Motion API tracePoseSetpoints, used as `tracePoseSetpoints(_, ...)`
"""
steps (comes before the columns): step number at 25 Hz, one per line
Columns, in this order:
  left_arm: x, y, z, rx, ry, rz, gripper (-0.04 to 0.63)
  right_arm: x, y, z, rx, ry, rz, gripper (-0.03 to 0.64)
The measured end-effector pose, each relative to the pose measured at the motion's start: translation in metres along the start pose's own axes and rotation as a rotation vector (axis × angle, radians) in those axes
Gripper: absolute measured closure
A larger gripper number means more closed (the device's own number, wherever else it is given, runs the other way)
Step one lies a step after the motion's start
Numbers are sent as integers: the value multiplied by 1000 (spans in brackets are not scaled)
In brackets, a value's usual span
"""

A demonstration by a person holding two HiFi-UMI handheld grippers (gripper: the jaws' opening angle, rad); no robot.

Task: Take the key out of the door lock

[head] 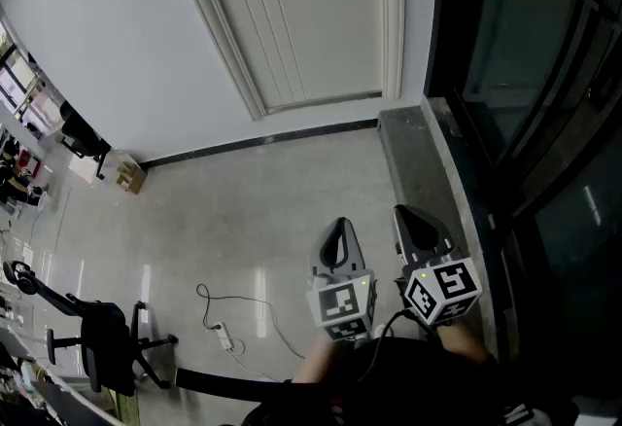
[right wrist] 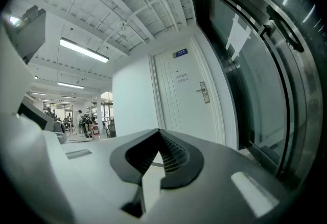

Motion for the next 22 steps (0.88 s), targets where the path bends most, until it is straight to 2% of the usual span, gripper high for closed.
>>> tracePoseSetpoints(22,-1,-3,-4,-5,6,-8,595,-1,-5,0,-8,-10,2,617)
Point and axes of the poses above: the fingertips, and each gripper's own axes: y backward along the fingers, z to its right, x out of its top, the point moved 10 cm from there along y, backward along the fingers, and after that the axes turned 1 degree about z, right-handed, at the moved point
